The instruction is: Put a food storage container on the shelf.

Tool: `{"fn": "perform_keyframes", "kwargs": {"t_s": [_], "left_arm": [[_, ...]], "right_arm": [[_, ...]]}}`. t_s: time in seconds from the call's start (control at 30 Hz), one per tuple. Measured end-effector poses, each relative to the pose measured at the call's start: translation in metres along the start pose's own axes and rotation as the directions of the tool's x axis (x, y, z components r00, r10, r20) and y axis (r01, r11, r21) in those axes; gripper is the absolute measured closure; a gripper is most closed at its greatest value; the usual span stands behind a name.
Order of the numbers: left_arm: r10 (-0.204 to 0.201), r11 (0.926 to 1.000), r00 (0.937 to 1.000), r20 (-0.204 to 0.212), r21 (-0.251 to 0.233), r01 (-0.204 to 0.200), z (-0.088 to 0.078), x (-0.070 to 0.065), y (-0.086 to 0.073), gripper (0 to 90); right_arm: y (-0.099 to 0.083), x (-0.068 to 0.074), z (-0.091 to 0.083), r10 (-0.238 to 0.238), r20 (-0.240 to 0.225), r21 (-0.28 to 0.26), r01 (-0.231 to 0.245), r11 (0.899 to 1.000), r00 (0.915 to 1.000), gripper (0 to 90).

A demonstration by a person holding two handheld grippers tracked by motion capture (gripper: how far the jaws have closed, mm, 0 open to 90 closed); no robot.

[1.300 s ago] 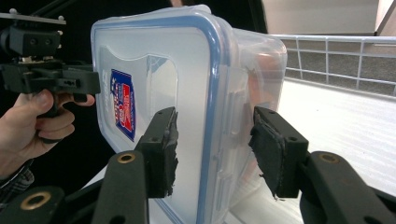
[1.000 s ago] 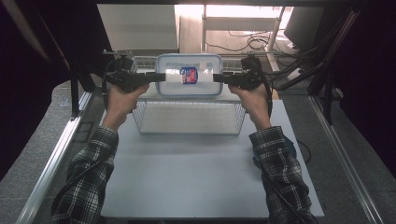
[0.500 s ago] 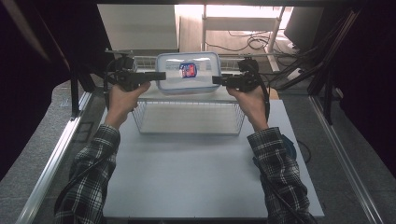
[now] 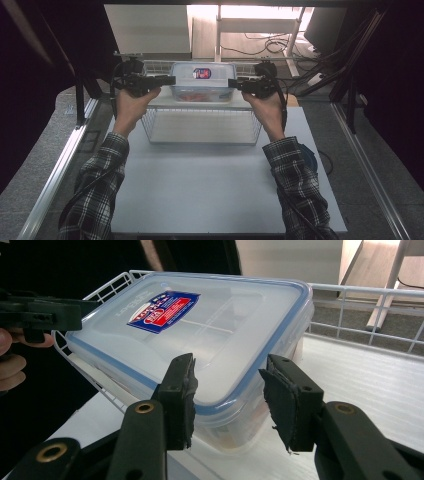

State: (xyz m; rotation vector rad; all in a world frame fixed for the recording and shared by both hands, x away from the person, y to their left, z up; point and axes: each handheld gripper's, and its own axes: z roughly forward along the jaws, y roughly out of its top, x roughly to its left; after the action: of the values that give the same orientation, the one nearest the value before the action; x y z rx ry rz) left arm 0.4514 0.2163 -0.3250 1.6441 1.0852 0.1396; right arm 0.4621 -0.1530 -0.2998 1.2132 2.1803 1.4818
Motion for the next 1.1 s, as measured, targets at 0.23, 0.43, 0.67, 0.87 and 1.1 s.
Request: {"fn": "perform_keyframes", "kwargs": {"t_s": [0.23,0.43,0.67,0.87,1.1], "left_arm": [[-0.017,0.9998,0.9993,0.033,-0.011,0.017,-0.001,0.003,-0.002,55.1],[-0.020,0.9998,0.9994,0.028,-0.006,0.020,-0.002,0.001,-0.003,54.7],[-0.031,0.9995,0.9989,0.036,-0.009,0.032,-0.003,-0.001,-0.006,54.5],[-0.017,0.9998,0.9995,0.025,-0.007,0.017,-0.003,-0.004,-0.006,54.4],[0.084,0.9964,0.9962,-0.024,-0.015,-0.084,-0.008,-0.022,-0.008,45.0]], "right_arm": [[-0.001,0.006,-0.002,-0.021,0.016,0.004,0.021,1.000,0.9997,54.9],[-0.001,0.006,-0.002,-0.041,0.019,0.003,0.041,0.999,0.9990,55.0],[0.001,0.005,-0.002,-0.046,0.019,0.009,0.046,0.999,0.9988,55.0],[0.000,0.001,-0.002,-0.032,0.010,0.007,0.032,0.999,0.9994,54.4],[-0.002,0.003,-0.008,-0.061,0.013,-0.012,0.061,0.998,0.9981,46.3]]}}
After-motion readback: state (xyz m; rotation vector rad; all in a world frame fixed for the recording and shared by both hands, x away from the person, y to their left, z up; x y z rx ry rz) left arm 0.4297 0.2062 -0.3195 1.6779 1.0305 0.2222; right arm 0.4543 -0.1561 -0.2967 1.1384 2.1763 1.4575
